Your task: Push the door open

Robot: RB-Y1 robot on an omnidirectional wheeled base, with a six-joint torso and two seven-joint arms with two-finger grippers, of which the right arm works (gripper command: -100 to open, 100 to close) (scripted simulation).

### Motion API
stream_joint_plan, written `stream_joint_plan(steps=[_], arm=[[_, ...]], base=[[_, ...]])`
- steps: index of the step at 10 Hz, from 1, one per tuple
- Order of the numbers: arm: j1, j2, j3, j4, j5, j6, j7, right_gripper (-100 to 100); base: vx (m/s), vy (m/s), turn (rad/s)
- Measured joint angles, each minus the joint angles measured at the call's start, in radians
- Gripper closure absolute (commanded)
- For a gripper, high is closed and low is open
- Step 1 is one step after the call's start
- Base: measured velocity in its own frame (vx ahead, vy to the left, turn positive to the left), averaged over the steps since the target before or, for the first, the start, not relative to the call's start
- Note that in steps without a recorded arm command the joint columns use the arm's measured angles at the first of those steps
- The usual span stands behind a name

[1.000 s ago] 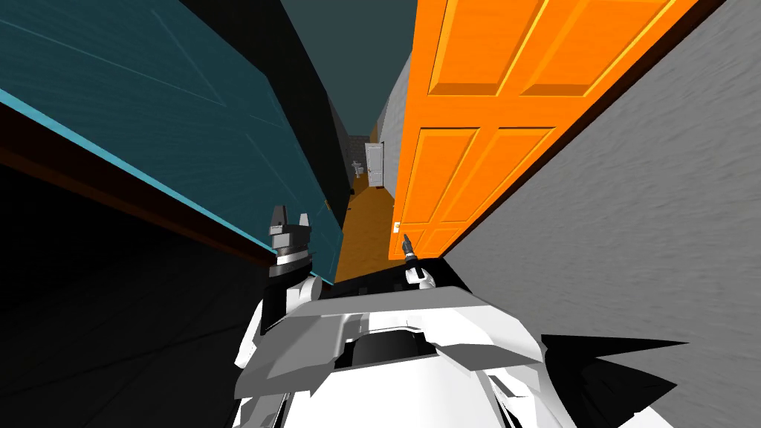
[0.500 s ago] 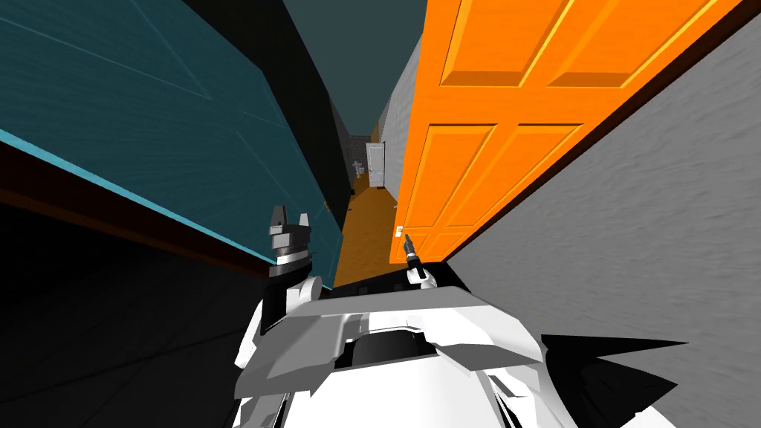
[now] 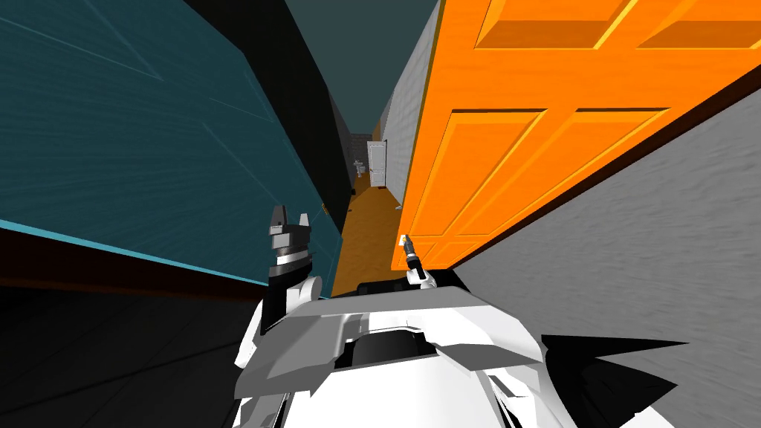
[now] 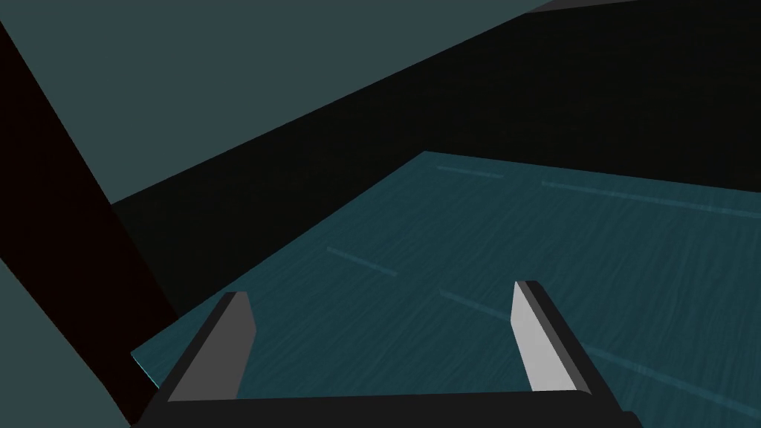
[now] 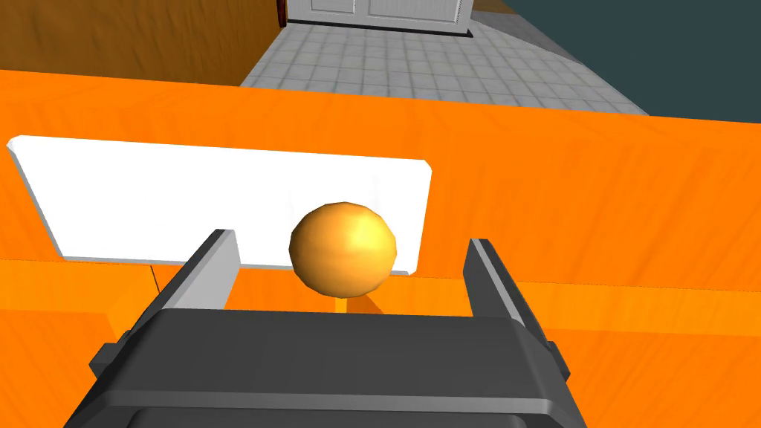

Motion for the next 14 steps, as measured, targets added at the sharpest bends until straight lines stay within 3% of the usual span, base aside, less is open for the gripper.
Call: stream_joint_plan(steps=[1,6,10,11,13,14], arm=[[0.0,0.001,0.0,0.001,0.0,-0.003,0.0,100],[0.001,0.0,0.001,0.001,0.001,0.002,0.001,100],[0.018,-0.008,-0.01,-0.007,-0.007,0.016,0.002,100],[0.004,-0.01,-0.018,0.006,-0.011,0.016,0.007,100],[0.004,-0.022,-0.03,0.005,-0.018,0.005,0.007,100],[-0.017,-0.027,-0.041,0.044,-0.025,-0.015,0.008,100]], base=[[-0.017,0.005,0.002],[-0.013,0.0,0.002],[0.153,0.037,-0.035],[0.193,0.027,-0.013],[0.198,0.054,-0.04],[0.129,0.028,-0.034]])
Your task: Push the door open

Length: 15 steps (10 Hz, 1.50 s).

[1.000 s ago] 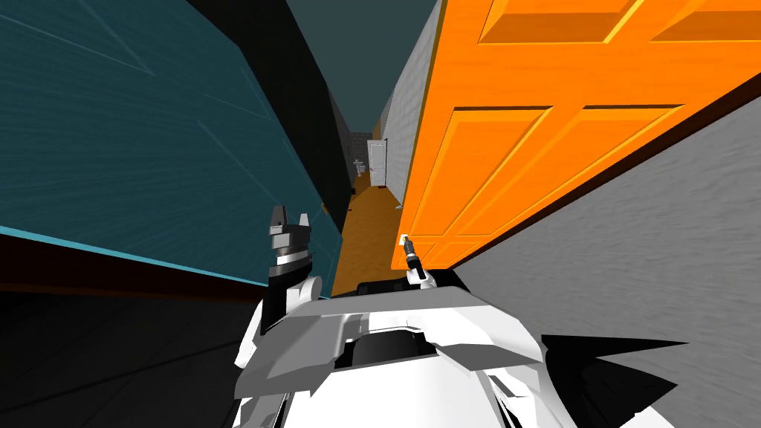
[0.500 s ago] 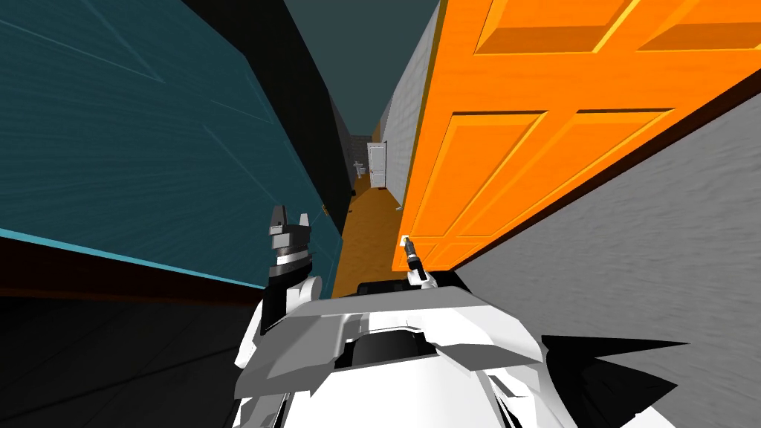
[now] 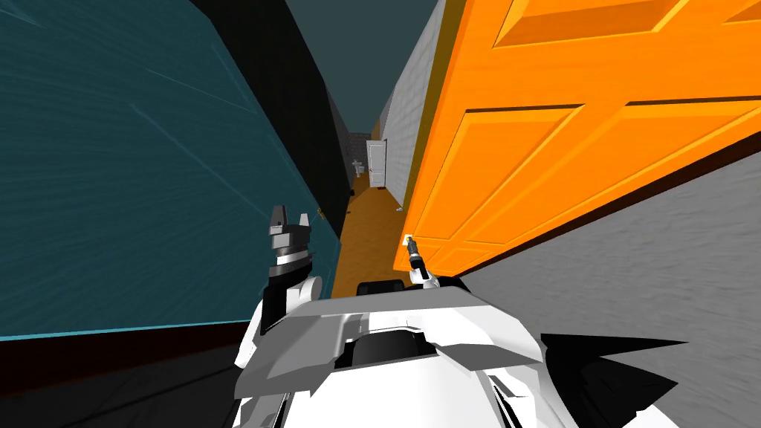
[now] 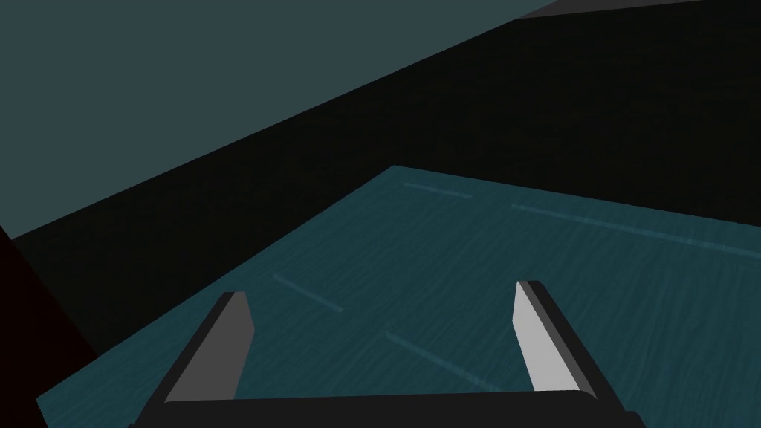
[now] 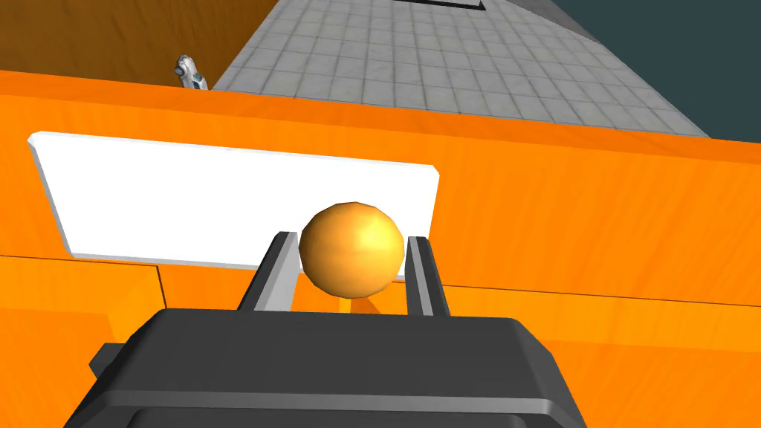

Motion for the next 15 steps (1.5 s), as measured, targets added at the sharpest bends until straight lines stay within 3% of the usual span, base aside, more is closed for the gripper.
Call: stream_joint_plan(steps=[3,4,5,11,15], arm=[[0.042,-0.008,-0.022,-0.081,-0.012,0.047,0.009,100],[0.026,-0.014,-0.033,-0.054,-0.018,0.035,0.012,100],[0.021,-0.019,-0.047,-0.045,-0.025,0.027,0.015,-100],[0.02,0.005,-0.051,-0.054,-0.035,0.037,0.013,-100],[0.024,0.0,-0.055,-0.048,-0.038,0.025,0.014,-100]], base=[[0.147,0.025,-0.067],[0.136,0.025,-0.098],[-0.07,0.098,-0.064],[-0.203,0.108,-0.046],[0.174,-0.016,0.028]])
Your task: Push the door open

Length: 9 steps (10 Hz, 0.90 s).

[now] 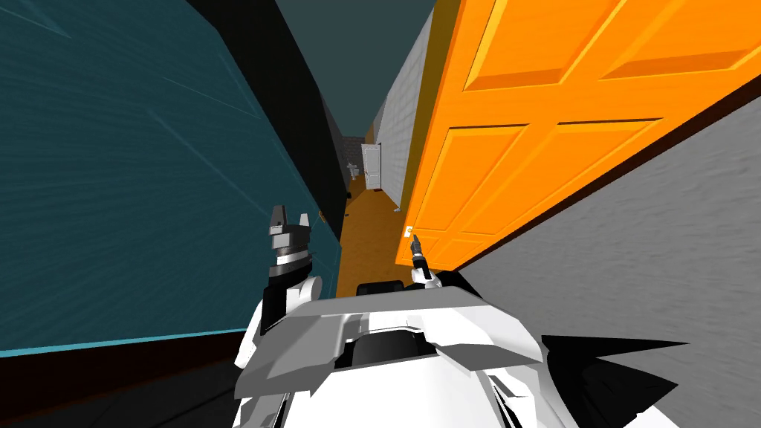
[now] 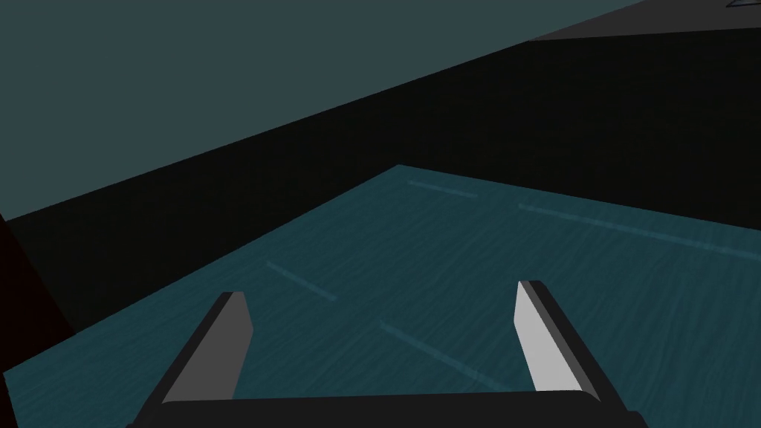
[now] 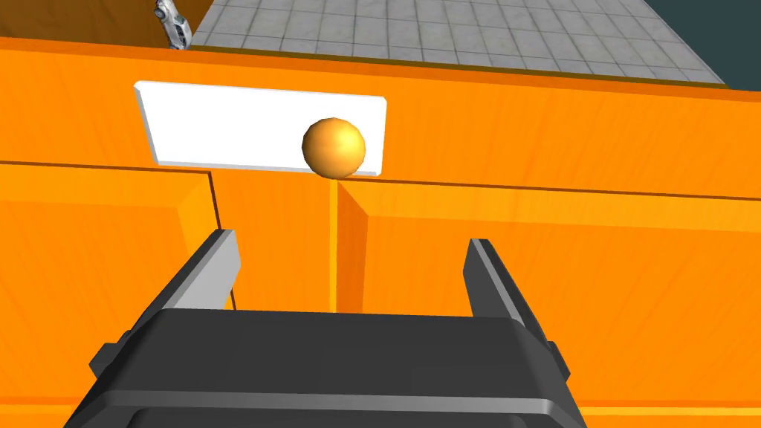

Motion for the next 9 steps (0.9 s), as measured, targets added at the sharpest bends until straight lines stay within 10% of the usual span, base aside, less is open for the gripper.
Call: stream_joint_plan(steps=[5,6,9], arm=[[0.009,0.005,-0.008,0.004,-0.005,-0.025,0.004,-100],[0.01,0.006,-0.008,0.003,-0.005,-0.027,0.004,100],[0.009,0.005,-0.008,0.004,-0.004,-0.024,0.005,100]], base=[[0.186,-0.038,0.027],[-0.016,0.002,0.003],[-0.02,0.002,0.003]])
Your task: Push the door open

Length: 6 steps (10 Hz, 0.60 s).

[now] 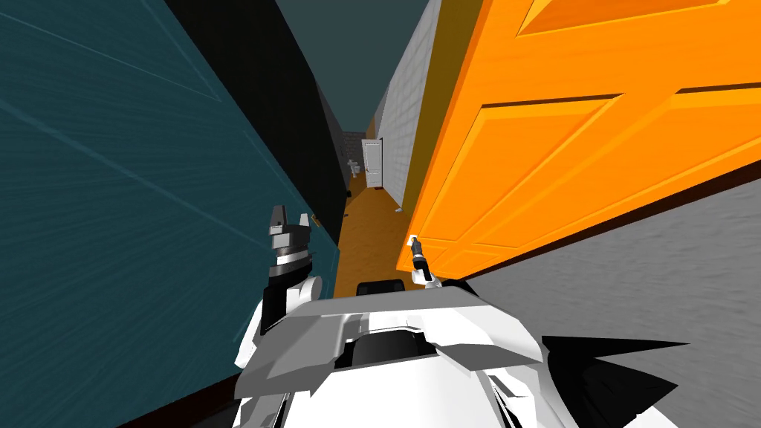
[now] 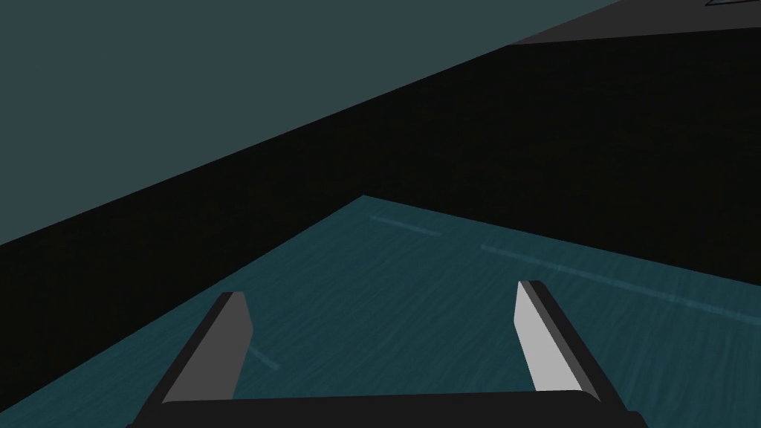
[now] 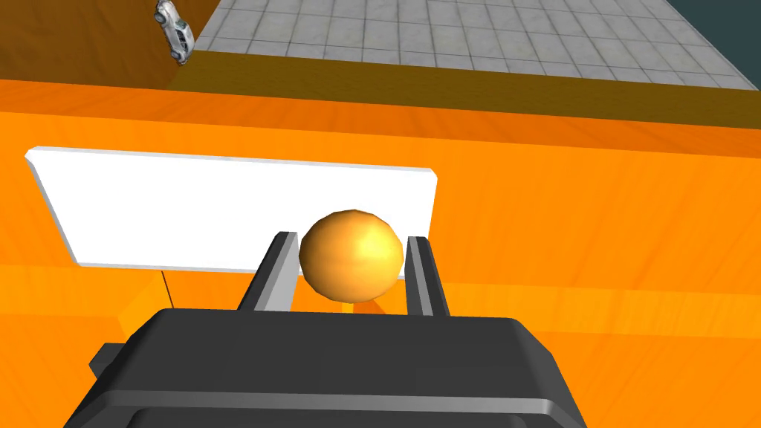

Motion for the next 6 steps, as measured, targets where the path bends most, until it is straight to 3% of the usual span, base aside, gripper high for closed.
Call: stream_joint_plan(steps=[3,6], arm=[[0.002,0.001,0.001,0.002,0.0,0.001,0.0,100],[0.008,-0.006,-0.013,0.01,-0.009,0.007,0.002,100]], base=[[0.03,0.008,-0.011],[0.176,0.017,-0.037]])
